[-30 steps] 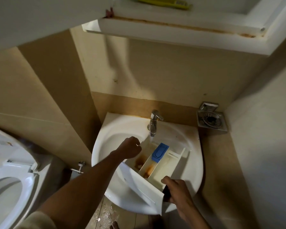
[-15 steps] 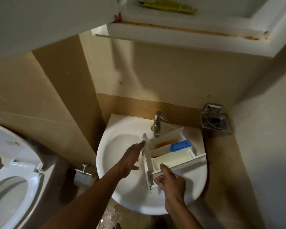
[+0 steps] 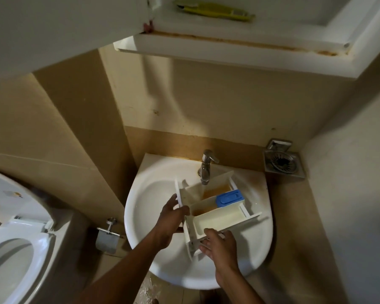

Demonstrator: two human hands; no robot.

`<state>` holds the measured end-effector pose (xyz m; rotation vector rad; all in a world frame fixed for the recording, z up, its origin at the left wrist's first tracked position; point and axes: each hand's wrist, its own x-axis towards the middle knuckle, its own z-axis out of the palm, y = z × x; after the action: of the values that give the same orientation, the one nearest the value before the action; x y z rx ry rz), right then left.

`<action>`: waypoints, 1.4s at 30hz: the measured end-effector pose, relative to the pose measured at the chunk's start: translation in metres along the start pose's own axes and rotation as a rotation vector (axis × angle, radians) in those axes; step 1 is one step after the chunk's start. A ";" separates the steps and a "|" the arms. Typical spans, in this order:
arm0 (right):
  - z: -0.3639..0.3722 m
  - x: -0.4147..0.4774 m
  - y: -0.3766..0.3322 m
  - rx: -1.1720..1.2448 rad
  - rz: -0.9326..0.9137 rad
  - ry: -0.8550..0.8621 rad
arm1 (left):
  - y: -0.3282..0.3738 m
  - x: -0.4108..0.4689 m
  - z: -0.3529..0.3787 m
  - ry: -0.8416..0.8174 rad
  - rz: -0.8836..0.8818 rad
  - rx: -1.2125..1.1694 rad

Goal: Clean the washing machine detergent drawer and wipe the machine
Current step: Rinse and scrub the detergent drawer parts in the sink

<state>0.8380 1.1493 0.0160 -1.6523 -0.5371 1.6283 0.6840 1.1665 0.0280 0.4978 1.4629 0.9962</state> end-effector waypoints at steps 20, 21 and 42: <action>-0.048 0.005 -0.079 -0.493 0.123 -0.381 | -0.010 -0.046 -0.062 0.072 -0.126 -0.199; -0.048 0.011 -0.081 -0.498 0.155 -0.401 | -0.012 -0.046 -0.062 0.057 -0.122 -0.233; 0.039 0.116 -0.135 -1.787 -0.134 -0.742 | -0.036 -0.051 -0.025 -0.045 -0.369 -0.438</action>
<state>0.8395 1.3292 0.0425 -1.7219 -2.9938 1.5152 0.6783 1.1000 0.0257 -0.0664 1.1928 0.9606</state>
